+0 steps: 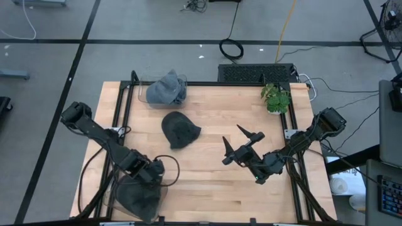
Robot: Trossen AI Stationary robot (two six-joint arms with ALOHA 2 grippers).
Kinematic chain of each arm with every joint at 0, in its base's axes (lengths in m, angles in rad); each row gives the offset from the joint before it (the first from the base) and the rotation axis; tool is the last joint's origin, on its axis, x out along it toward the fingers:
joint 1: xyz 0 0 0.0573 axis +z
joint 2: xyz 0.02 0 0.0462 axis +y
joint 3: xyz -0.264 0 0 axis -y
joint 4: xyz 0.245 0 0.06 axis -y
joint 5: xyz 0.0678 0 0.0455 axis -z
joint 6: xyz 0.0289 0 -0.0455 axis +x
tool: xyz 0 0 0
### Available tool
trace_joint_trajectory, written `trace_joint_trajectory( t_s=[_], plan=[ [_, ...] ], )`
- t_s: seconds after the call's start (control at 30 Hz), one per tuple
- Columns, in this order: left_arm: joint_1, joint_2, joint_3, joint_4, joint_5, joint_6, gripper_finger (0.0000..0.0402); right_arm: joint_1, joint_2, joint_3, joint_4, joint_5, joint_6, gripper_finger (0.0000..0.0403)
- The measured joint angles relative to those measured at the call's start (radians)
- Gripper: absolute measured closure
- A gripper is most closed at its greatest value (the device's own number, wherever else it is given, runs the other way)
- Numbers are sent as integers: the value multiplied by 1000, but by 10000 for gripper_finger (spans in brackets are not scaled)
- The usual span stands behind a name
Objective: Pick & Place hat
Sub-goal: Put the bottom black cap into the bottom transparent bin
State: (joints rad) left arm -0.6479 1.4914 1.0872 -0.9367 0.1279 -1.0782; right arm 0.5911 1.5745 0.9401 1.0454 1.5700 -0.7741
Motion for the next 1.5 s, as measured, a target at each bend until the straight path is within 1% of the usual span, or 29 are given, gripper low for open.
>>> trace_joint_trajectory(
  t_s=[0.07,0.17,0.4,0.5,0.6,0.67,0.73,0.83,0.9,0.97,1.0,1.07,1.13,1.23,1.4,1.5],
  plan=[
    [7,0,-9,0,-24,6,391,0,0,0,0,0,2,67],
    [18,0,-10,0,-29,8,394,0,0,0,0,0,2,67],
    [17,-8,42,-21,-44,62,398,0,0,0,1,0,3,67],
    [-13,-21,93,-77,-56,49,398,0,0,0,2,0,13,67],
    [-90,-32,146,-138,-66,26,399,5,0,0,2,1,38,67],
    [-154,-40,165,-144,-68,-63,399,11,0,0,2,0,52,67],
    [-222,-44,170,-150,-78,-206,399,20,0,0,1,0,68,67],
    [-333,-42,166,-181,-162,-464,399,33,0,0,4,1,81,67],
    [-389,-33,155,-205,-226,-591,399,40,0,0,7,1,81,67],
    [-428,-27,140,-236,-258,-710,400,41,0,0,27,0,73,67],
    [-440,-26,133,-246,-260,-768,400,41,0,0,36,0,66,67],
    [-451,-26,110,-248,-230,-856,399,41,0,0,45,0,54,67],
    [-456,-25,87,-237,-206,-894,400,41,0,0,45,0,54,67],
    [-455,-25,67,-185,-210,-885,400,38,0,0,54,-1,40,67],
    [-433,-25,35,-152,-203,-886,399,28,0,0,92,-2,-1,67],
    [-417,-26,-3,-112,-203,-898,400,24,0,0,92,-3,-2,67]
  ],
)
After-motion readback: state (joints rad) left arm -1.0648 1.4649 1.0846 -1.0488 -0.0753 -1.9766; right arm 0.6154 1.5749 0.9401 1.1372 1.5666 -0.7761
